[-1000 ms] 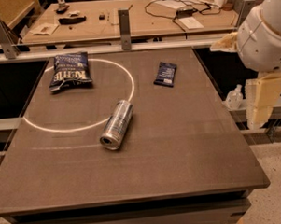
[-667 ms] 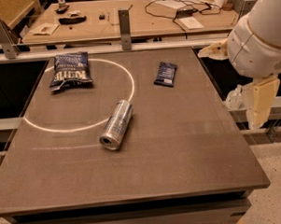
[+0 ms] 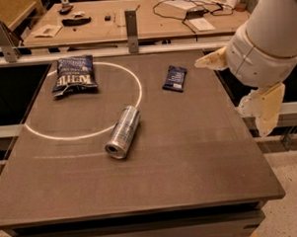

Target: Place redbull can upright

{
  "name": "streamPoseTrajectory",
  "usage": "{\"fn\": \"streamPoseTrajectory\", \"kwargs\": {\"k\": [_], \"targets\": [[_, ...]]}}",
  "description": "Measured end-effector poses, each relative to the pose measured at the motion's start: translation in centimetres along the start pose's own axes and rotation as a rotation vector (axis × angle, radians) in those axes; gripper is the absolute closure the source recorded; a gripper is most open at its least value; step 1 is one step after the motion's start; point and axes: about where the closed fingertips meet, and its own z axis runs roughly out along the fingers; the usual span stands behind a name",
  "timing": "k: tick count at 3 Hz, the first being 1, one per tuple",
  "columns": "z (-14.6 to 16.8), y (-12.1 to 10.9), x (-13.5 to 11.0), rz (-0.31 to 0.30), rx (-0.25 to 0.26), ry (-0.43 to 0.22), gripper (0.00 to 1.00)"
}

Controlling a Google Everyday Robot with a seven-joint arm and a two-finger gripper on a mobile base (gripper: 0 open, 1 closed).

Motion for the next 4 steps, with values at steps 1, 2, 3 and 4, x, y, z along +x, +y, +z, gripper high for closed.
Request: {"fn": "streamPoseTrajectory", "kwargs": {"k": [1,2,3,4], "targets": [[0.1,-1.3,-1.7,-0.122,0.008,-0.022,0.0],[0.3,-4.0,-6.4,-0.394,0.02,-0.095,0.0],[1.3,-6.6,-9.8,-0.617,-0.013,-0.139,0.0],[3.2,-9.4,-11.7,-0.703,-0.091,-0.193,0.0]]}}
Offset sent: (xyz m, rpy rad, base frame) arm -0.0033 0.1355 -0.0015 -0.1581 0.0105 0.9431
